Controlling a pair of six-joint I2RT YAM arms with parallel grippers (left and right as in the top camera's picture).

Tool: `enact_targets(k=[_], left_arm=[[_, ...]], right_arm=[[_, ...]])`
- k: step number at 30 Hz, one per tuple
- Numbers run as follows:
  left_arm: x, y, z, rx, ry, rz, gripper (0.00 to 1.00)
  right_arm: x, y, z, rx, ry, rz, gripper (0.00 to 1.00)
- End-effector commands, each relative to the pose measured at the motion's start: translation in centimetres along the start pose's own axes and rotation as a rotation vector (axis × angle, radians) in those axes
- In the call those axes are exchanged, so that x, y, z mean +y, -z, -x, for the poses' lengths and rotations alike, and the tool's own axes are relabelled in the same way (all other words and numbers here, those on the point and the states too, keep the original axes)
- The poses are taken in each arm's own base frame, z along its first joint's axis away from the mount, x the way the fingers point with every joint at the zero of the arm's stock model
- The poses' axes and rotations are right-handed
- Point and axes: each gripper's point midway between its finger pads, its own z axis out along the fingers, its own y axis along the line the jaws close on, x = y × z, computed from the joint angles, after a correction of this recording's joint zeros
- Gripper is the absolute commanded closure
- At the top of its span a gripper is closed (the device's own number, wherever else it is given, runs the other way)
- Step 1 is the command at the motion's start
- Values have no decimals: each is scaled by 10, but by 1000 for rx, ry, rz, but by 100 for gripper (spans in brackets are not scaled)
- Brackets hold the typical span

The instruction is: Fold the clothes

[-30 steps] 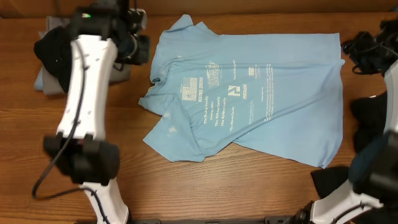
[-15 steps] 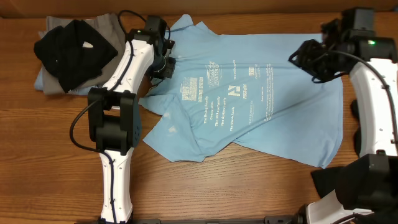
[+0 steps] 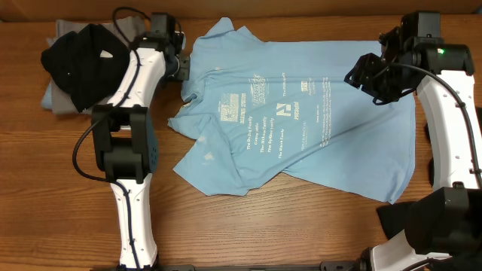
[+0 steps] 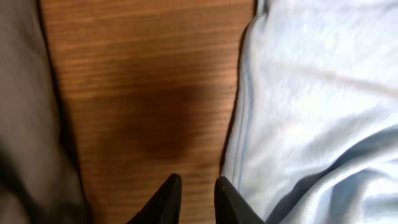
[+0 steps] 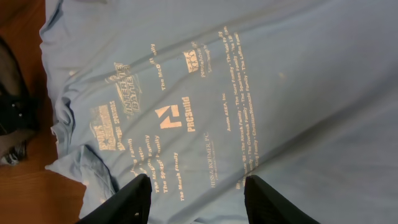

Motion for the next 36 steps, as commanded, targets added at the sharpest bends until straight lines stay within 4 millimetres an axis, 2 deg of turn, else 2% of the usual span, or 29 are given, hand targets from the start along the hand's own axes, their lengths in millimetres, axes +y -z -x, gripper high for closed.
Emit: enact_targets(k=[1,6,11,13,16,19,23,26,30,36], left_arm=[[-25,-14,-8,25,9,-128,79],[-36,-23,-20,70,8,-189,88],[-38,-22,-16,53,8,-209,84],[-34,-25,-18,61,8,-185,86],[-19,-37,-24,72,5,-93,89],[2,-59,-32,87,14,27,91],[49,-70,-38,76,166,246,92],[57,-72,-23,14,200,206,89],[58,-62,11,-86,222,141,84],[53,-19,74,-240,185,62,66]], right_arm=[[1,7,3,-23,16,-3,48],[0,5,3,-21,15,-5,47],[-1,1,3,-10,11,-8,47],[-2,0,3,-7,10,-9,47],[-2,-2,3,-4,4,-10,47],[-2,-2,3,-2,-15,-11,47],[-4,-2,-3,19,-22,-18,47],[-6,-2,-9,44,-30,-26,47],[-5,-2,-16,68,-31,-32,47],[3,-5,-24,94,-10,-31,46]])
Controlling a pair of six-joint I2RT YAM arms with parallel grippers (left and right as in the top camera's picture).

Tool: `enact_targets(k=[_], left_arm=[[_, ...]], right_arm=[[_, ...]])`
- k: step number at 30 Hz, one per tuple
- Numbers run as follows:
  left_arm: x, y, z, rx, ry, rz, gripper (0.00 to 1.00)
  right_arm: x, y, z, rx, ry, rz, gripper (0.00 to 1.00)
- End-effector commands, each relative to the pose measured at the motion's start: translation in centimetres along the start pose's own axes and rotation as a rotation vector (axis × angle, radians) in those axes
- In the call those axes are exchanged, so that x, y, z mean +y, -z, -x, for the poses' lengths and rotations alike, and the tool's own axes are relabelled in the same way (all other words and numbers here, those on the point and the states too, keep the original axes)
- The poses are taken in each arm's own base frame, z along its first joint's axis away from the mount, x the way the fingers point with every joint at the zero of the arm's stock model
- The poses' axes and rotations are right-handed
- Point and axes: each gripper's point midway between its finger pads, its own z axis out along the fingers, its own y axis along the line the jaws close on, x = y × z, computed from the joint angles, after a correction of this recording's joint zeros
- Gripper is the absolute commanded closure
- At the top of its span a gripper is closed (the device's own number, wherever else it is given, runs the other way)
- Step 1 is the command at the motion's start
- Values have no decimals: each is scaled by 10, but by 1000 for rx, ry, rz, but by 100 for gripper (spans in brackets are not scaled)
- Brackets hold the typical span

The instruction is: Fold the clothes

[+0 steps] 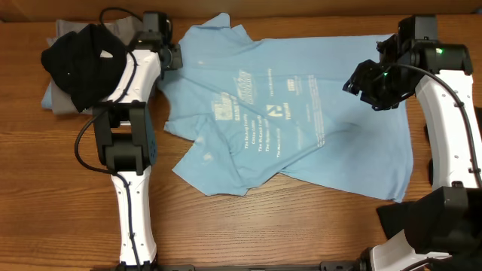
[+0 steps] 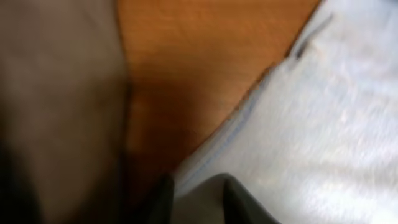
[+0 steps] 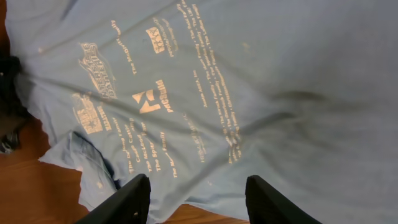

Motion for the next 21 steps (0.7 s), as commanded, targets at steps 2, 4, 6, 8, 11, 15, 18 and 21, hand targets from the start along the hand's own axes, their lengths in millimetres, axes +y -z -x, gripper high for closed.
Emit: enact_targets(k=[2,4,6,8,11,15,18,21], left_arm=[[-1,24,44,-84,-25,-34,56],[-4,43,60,-104,-53,-45,45],[-5,65,72,-115,-68,-44,42],[-5,93,82,-116,-75,-44,42],[-4,144,87,-102,-91,-41,41],[0,207,76,-58,-87,-38,39],[4,246,57,-7,-50,-33,40],[4,271,42,30,-29,-49,51]], right_arm=[[6,-4,-4,11,25,-21,44],[0,-4,-3,2,20,-65,43],[-8,-4,0,-18,-20,-109,41],[-11,-3,4,-35,-34,-117,41],[-10,-3,6,-41,-34,-111,41],[-8,2,6,-52,-31,-104,42],[-3,12,6,-76,-23,-85,42],[2,29,4,-120,-10,-68,41]])
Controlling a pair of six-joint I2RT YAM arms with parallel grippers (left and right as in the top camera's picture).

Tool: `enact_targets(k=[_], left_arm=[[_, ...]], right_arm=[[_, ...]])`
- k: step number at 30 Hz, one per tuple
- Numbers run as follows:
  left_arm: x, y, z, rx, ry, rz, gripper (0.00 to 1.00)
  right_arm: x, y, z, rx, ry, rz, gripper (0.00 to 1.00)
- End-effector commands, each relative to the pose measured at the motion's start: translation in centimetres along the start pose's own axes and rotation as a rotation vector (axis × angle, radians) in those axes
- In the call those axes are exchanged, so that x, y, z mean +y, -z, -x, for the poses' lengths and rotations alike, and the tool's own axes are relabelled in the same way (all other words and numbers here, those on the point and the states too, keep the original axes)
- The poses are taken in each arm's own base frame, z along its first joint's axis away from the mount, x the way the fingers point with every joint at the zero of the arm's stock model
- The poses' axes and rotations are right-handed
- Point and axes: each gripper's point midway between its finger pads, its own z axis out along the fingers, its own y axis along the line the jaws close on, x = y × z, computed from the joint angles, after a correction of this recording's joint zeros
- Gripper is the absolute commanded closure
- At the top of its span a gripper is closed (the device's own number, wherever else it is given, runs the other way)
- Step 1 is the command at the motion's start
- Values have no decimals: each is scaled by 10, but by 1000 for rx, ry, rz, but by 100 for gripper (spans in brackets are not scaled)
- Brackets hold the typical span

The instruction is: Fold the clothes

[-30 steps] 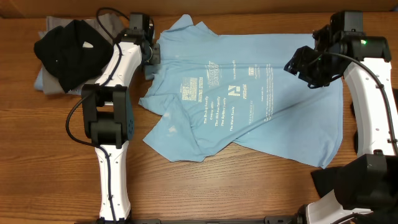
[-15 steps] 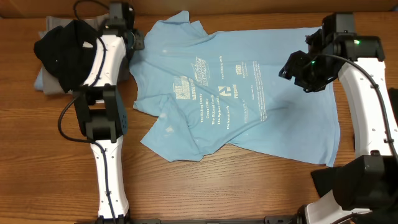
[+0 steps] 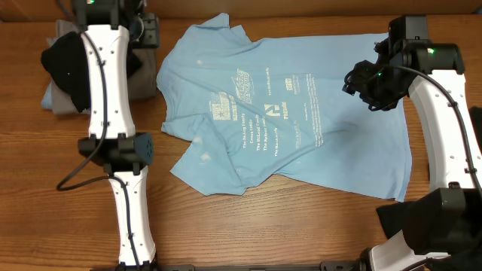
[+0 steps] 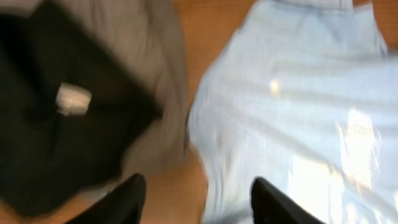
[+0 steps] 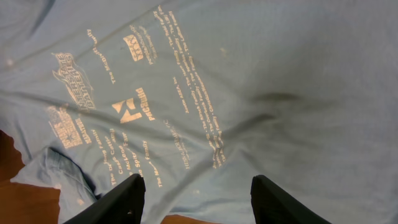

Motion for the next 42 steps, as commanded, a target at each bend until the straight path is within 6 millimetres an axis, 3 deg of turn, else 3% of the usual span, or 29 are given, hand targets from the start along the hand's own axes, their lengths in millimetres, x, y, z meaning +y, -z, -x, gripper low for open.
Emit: enact_targets(k=[1,6,9,13,18,23,25,30,35,42], left_arm=[[-15,59,7,-103,15,-95,51],[-39,99,1,-129,20,-211,50],[-42,119,-13,-113,0,-178,50],[-29,134,-50,-39,-23,-9,50],[-24,133,-124,145,-55,58,46],[-13,104,-204,387,-2,100,43],[-21,81,-233,472,8,46,40],[-52,11,-279,560,20,-134,32],[-54,-40,-307,535,24,-160,29],[-49,-75,-309,429,10,-143,29]], right_arm=[[7,38,2,-101,12,35,41],[11,73,-6,-173,39,57,38],[5,90,-16,-196,38,36,34],[-2,101,-24,-210,34,5,23],[-3,99,-26,-199,33,0,23],[0,100,-21,-218,36,9,20],[-1,100,-21,-219,36,9,20],[0,100,-20,-222,37,10,20],[0,100,-20,-222,37,8,19],[-8,96,-14,-235,31,-37,19]])
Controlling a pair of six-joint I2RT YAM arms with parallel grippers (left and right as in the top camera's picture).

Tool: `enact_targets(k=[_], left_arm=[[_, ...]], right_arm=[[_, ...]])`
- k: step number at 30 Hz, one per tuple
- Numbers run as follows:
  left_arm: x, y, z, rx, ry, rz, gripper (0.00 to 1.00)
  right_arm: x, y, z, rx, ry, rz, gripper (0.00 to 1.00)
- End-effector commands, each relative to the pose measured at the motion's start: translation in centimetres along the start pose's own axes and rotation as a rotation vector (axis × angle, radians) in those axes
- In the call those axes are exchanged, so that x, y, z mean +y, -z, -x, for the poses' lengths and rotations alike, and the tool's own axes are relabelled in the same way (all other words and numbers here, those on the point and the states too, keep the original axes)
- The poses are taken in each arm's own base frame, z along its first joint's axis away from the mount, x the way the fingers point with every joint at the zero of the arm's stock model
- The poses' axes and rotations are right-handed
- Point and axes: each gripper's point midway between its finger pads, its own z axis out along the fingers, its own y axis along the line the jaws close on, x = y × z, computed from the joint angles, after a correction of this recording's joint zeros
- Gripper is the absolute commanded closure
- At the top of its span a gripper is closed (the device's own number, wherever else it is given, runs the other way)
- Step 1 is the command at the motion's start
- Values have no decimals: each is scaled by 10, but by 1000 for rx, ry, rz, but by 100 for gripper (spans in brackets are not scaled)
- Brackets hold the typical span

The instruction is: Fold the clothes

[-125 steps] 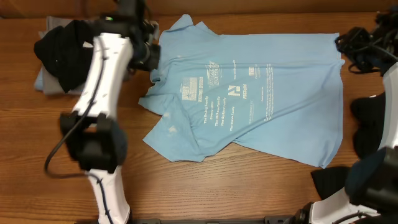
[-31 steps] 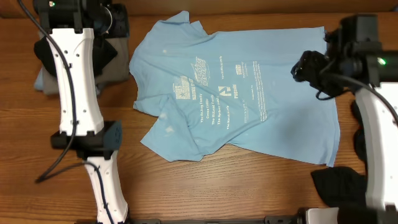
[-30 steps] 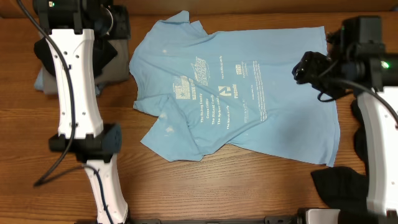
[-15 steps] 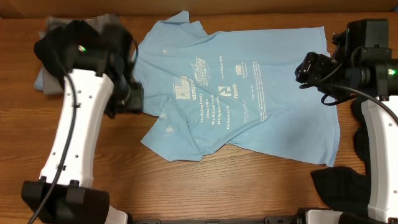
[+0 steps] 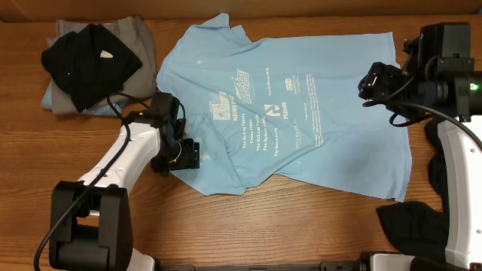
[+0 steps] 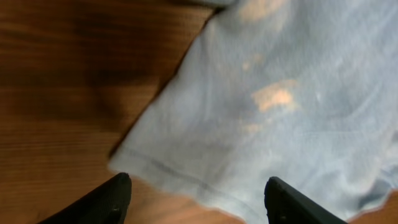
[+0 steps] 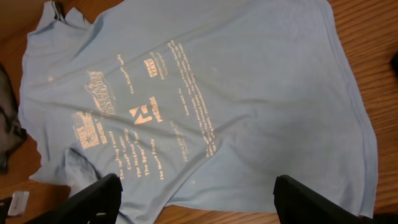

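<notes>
A light blue T-shirt (image 5: 301, 113) with pale print lies spread on the wooden table (image 5: 248, 226), its lower left sleeve (image 5: 215, 162) folded onto the body. My left gripper (image 5: 188, 156) sits low at that sleeve's edge. In the left wrist view the gripper (image 6: 199, 208) is wide open over the sleeve hem (image 6: 168, 171), holding nothing. My right gripper (image 5: 374, 80) hangs above the shirt's right part. In the right wrist view that gripper (image 7: 202, 202) is also wide open, with the whole shirt (image 7: 205, 93) far below.
A black garment (image 5: 90, 56) rests on a folded grey pile (image 5: 53, 98) at the table's back left. A dark object (image 5: 410, 220) lies at the front right beside the right arm's base.
My left gripper was open high over the pile at the back left; now it is low at the shirt's lower left sleeve. The right gripper stands higher and further right, jaws wider.
My left gripper was nearly shut at the shirt's upper left edge. Then that edge lay further left with the fingers around it. Then the gripper was open above the pile, the shirt flatter. Now it is at the lower left sleeve. The right gripper stayed open above the shirt.
</notes>
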Motion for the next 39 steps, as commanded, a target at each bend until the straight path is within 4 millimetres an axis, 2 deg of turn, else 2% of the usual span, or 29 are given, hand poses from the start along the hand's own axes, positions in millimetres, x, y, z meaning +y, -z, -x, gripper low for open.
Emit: enact_targets(k=[1,5,9,11,12,14,15,16,20,26,28,32,39], left_arm=[[3,-11,-2,-14,2,4,29],[6,-24,-7,-24,13,1,30],[12,-39,-24,7,62,8,36],[14,-44,-30,12,69,10,42],[15,-45,-31,15,78,12,50],[15,-45,-34,25,101,12,82],[15,-43,-36,36,118,11,93],[15,-42,-39,51,138,15,96],[25,-23,-52,135,235,48,96],[51,24,-68,264,392,68,96],[60,35,-71,278,422,57,96],[68,43,-80,299,446,53,96],[62,55,-91,316,432,35,96]], right_arm=[[-5,-1,6,-19,0,-31,19],[-6,-4,6,-13,-1,-34,19],[-8,-4,7,-13,-6,-37,19],[-11,-4,8,-15,-14,-40,19],[-13,-3,9,-17,-21,-43,19],[-17,-3,11,-20,-37,-49,19],[-20,-3,12,-22,-48,-52,19],[-23,-2,13,-23,-65,-56,19],[-39,0,17,-31,-124,-77,19],[-77,-6,17,-18,-249,-124,15],[-93,-15,9,11,-291,-142,15],[-110,-37,-11,81,-348,-144,15],[-137,-81,-57,204,-420,-163,15]])
